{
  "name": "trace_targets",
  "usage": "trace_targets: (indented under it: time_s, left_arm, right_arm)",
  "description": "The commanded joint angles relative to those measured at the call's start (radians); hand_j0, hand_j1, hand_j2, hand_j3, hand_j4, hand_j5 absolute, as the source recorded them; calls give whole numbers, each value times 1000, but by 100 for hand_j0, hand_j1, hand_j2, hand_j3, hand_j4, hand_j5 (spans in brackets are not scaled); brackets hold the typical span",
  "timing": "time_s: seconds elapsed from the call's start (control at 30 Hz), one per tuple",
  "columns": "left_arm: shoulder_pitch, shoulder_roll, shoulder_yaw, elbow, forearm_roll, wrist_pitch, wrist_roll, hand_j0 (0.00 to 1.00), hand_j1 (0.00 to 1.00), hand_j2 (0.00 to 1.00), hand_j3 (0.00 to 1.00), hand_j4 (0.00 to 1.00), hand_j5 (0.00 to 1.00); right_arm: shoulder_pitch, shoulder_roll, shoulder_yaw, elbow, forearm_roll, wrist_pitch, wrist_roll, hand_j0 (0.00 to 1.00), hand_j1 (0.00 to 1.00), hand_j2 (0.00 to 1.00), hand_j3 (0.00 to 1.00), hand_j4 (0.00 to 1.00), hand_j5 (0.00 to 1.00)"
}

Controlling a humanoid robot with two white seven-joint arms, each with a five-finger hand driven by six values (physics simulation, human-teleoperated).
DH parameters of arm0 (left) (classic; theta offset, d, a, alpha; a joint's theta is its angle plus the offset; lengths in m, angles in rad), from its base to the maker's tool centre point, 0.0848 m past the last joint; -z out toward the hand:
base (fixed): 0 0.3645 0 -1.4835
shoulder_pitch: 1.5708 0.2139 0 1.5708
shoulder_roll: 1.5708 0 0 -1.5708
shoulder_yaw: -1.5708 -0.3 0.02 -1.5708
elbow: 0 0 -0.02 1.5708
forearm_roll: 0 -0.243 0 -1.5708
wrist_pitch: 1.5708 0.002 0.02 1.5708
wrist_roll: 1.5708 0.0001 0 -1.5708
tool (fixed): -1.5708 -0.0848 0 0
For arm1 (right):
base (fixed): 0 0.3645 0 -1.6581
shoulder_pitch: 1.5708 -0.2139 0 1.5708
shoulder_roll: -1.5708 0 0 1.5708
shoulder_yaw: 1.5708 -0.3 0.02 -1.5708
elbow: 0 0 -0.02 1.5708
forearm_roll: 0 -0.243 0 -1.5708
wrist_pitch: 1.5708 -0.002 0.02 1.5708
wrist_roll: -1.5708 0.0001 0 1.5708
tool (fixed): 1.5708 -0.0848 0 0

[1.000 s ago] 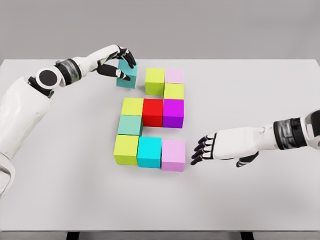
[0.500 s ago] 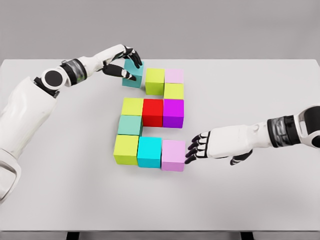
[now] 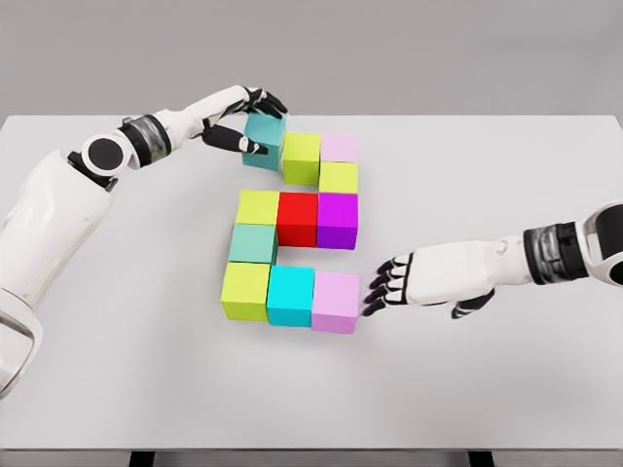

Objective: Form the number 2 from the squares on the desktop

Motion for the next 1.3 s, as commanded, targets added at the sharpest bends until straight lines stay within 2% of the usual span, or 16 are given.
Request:
trace_targets:
  time_s: [0.0, 0.07, 0.13, 0.2, 0.3, 0.53, 0.7, 0.93, 1.27]
  left_arm:
    - [0, 1, 3, -1, 7, 0, 0, 79, 79, 79, 79, 79, 79]
    - [2, 2, 3, -1, 7, 0, 0, 80, 80, 80, 80, 80, 80]
    - [2, 2, 3, -1, 7, 0, 0, 81, 81, 81, 81, 81, 81]
    - [2, 4, 4, -2, 8, 0, 0, 82, 82, 82, 82, 82, 82]
    - [2, 5, 4, -2, 8, 0, 0, 84, 84, 84, 84, 84, 84]
    - [5, 5, 4, -2, 10, 0, 0, 89, 89, 89, 89, 89, 89]
    - [12, 5, 3, -7, 10, -2, -1, 99, 99, 99, 99, 99, 99]
    - [14, 2, -27, -7, 5, 0, -1, 99, 99, 99, 99, 99, 99]
    - [5, -36, -25, 19, -50, 18, 8, 99, 99, 99, 99, 99, 99]
  right_arm:
    - [0, -33, -6, 16, -5, 2, 0, 100, 100, 100, 100, 100, 100]
    - [-15, -63, -50, 125, -37, 2, 0, 100, 100, 100, 100, 100, 100]
    - [-17, -82, -126, 230, -172, 2, 0, 100, 100, 100, 100, 100, 100]
    - [-17, -108, -195, 280, -324, 2, 0, 100, 100, 100, 100, 100, 100]
    - [-15, -122, -242, 283, -419, 2, 0, 100, 100, 100, 100, 100, 100]
    - [-17, -123, -265, 281, -422, 2, 0, 100, 100, 100, 100, 100, 100]
    - [-14, -125, -337, 283, -422, 2, 0, 100, 100, 100, 100, 100, 100]
    - [-6, -120, -362, 281, -419, 2, 0, 100, 100, 100, 100, 100, 100]
    - [-11, -111, -363, 267, -410, 2, 0, 100, 100, 100, 100, 100, 100]
